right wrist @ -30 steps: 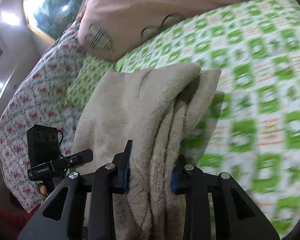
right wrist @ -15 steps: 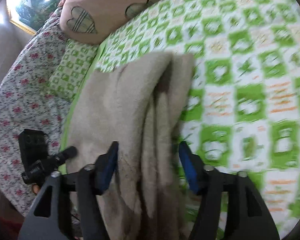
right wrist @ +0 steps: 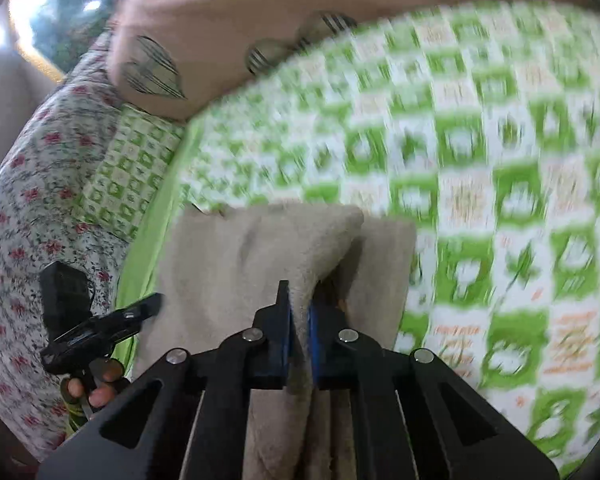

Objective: Fold small clothes
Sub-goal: 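Open both tools and release the folded sweater onto the sheet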

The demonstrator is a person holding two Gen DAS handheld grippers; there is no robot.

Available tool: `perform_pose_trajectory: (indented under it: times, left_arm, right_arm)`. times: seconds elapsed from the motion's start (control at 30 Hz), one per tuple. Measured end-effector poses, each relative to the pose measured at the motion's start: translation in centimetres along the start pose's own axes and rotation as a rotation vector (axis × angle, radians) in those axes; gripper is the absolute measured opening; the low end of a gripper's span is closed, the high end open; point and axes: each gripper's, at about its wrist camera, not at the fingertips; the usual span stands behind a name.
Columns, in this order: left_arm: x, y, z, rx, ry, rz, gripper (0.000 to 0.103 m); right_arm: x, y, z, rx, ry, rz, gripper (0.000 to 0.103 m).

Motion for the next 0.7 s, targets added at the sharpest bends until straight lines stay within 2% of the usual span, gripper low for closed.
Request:
perform_pose_trajectory:
  times: [0.1,0.17,0.2,0.27,0.37,0.5,0.57,0.63,0.7]
  left_arm:
    - [0.9,-0.9,-0.4,0.021,-0.075,0.006,0.051]
    - [1.8,-1.5,-0.5,0.032,-0.135,0.013,0.045]
    - [2.5,-2.0,-0.7,0.052,-0.19,0.018,0.041]
    - [3.4,-2.5,-0.6,0.068,-0.257,0.029,0.04]
    - [3.5,-2.9,-0.1,0.055,-0.268,0.034,0.04]
    - [0.2,-1.5,-0.9,0.069,-0.219,-0.012,0.038]
    - [-2.0,0.2,-1.8,0.087,-0.192,-0.035,0.041]
    - [-4.4,2.6,-2.7,0.112,-0.161,-0.054,0.041]
    - [-6.6,5.6,-3.6,0.142,-0.142,-0.062,0.041]
  right_arm:
    - [-1.0,-0.2,0.1,-0.039,0.047,-0.038,0.008]
    - [0.1,-0.4,-0.8,-0.035,0.097,-0.015,0.008]
    - [0.9,-0.3,-1.3,-0.029,0.119,0.003,0.008]
    - [1.9,-0.1,-2.1,-0.017,0.133,0.023,0.008]
    - [1.3,-0.2,-2.1,0.01,0.125,0.017,0.013]
    - [-2.2,0.6,-1.8,0.036,0.088,0.001,0.021]
    - [-3.8,1.6,-1.6,0.03,0.079,-0.013,0.036]
    - [-5.7,3.2,-1.4,0.02,0.065,-0.022,0.041]
    - [-7.5,5.4,-1.0,0.011,0.051,-0.022,0.041]
Point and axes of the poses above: each gripper's, at about its wrist camera, not at the fingertips, and x roughly the way its jaws point, z to its left, y to its underside, and after that the axes turned 9 degrees about x, right-handed
